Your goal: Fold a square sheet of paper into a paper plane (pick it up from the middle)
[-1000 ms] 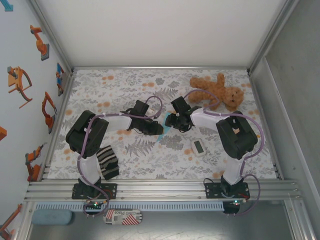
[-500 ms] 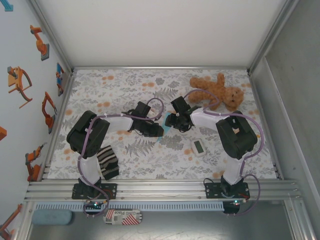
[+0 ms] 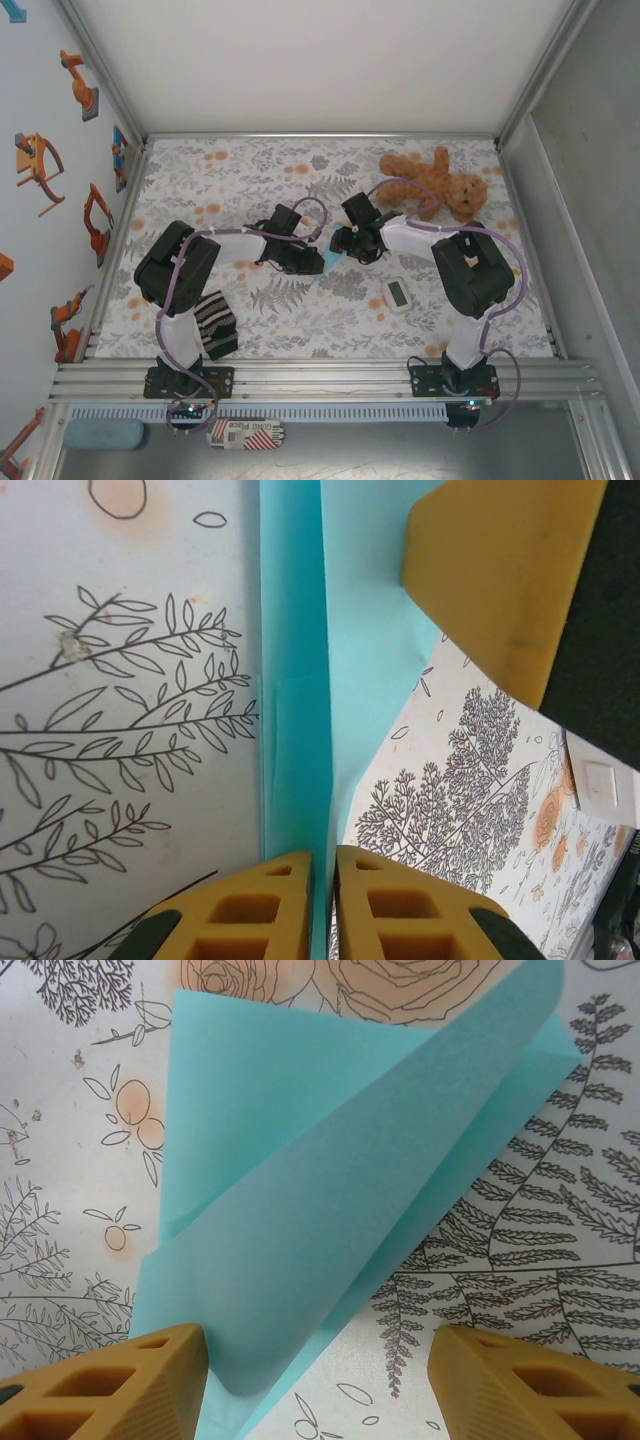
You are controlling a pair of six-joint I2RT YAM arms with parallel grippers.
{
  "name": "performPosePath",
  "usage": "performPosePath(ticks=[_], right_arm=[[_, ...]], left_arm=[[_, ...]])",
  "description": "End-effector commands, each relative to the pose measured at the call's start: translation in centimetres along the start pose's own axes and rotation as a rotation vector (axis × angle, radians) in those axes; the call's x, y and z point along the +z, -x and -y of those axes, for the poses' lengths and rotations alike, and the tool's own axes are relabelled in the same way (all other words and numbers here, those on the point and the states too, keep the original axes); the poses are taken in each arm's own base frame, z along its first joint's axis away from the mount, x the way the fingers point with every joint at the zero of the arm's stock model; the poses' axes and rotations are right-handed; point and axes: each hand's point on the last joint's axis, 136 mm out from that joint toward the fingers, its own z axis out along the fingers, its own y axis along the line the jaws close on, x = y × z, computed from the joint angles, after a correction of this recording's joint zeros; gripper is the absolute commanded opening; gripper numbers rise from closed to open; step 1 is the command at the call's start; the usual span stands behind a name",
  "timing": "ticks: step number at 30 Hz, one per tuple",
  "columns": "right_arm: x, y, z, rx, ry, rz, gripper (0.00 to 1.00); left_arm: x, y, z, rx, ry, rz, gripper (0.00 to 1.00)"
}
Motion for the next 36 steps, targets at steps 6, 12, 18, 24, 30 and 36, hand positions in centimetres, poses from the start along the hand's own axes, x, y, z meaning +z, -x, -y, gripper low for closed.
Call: performPosePath(ticks=[6,12,18,24,30,36], right_arm=[[-1.2,0.9,-0.3,-0.061,0.029,0.037,0.64],[-6.9,2.4,-3.1,-0.158,0.19,0.186,0.63],[-6.4,-0.2,-4.9,-0.201,0.379,0.124,0.45],[-4.2,-1.2,-6.0,-0.194,0.428,0.049,0.17],[-2.6,-1.2,-6.6,-0.183,0.409,0.021,0.11],[-1.4,-1.4,-6.0,-0.169,0.375,0.0,0.09]], left_arm=[[1.0,-2.5,-2.2,-0.053,0.055,-0.06,0.12],[1.1,-2.6,-2.5,-0.066,0.072,-0.07,0.12],[1.1,-2.5,-2.5,-0.068,0.075,-0.08,0.11],[1.1,-2.4,-2.4,-0.073,0.077,-0.083,0.11],[1.1,-2.5,-2.4,-0.077,0.081,-0.092,0.11],[1.1,-2.5,-2.4,-0.081,0.083,-0.097,0.11]])
